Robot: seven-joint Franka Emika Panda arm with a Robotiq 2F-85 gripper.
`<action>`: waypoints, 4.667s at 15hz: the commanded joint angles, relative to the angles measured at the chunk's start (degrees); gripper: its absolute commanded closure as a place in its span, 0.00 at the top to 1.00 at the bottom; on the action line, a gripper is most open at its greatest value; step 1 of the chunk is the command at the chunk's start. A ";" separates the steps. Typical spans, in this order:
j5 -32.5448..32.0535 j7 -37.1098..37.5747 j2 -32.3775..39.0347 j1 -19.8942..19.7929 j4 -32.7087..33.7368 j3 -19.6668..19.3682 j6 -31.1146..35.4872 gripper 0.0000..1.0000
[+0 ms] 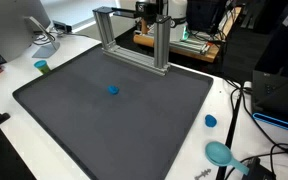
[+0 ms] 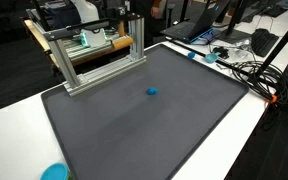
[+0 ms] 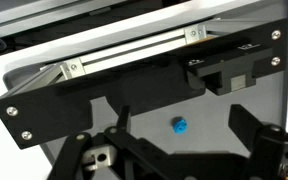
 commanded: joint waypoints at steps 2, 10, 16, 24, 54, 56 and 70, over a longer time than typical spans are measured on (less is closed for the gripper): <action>0.35 -0.35 0.12 -0.67 0.14 0.53 -0.15 1.00; -0.40 1.42 -1.75 -0.91 -2.08 2.12 1.76 1.00; -2.51 16.37 -11.95 -1.81 -13.94 13.24 14.17 1.00; -2.49 18.56 -12.28 -0.59 -13.90 15.74 12.59 1.00; -3.65 16.34 -7.82 4.26 -14.78 18.25 18.94 1.00; -3.42 15.29 -7.86 4.74 -15.05 17.79 18.63 1.00; -3.66 11.89 -3.98 4.73 -16.59 16.87 25.18 1.00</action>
